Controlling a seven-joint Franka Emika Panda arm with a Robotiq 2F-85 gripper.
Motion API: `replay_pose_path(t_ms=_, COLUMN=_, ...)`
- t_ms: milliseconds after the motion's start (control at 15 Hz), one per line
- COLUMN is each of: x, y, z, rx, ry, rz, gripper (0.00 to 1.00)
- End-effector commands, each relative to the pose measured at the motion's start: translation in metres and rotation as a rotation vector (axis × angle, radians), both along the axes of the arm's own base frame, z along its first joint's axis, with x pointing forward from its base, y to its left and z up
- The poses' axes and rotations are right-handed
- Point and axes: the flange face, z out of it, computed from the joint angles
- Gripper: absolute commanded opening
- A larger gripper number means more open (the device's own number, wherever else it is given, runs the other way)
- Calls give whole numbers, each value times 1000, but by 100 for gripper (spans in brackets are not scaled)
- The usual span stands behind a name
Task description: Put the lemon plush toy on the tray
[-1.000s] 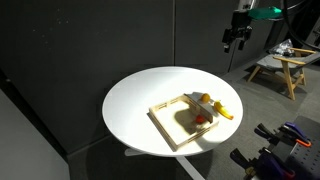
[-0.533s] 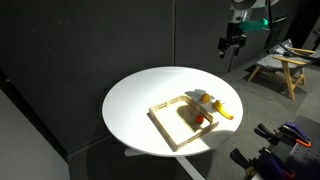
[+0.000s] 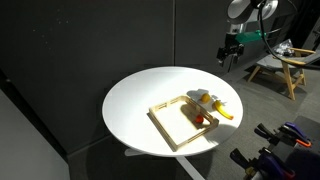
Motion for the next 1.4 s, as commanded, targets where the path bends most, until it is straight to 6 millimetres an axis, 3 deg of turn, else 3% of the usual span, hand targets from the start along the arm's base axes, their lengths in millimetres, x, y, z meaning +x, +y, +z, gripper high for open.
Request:
replay_pose_path(t_ms=0, x=8, y=-5, z=-13, rx=-11, ry=35, rz=49, gripper=100)
replay_pose_path(t_ms=333, x=15, y=2, z=-36, rx=-8, ry=49, rz=130, gripper=100)
replay_pose_path(t_ms=1067, x=46, y=16, z=-65, rx=-26, ry=-65, rz=243, gripper=100)
replay_pose_path(t_ms=1333, x=41, y=19, z=-69, rx=-24, ry=-50, rz=224, gripper=100)
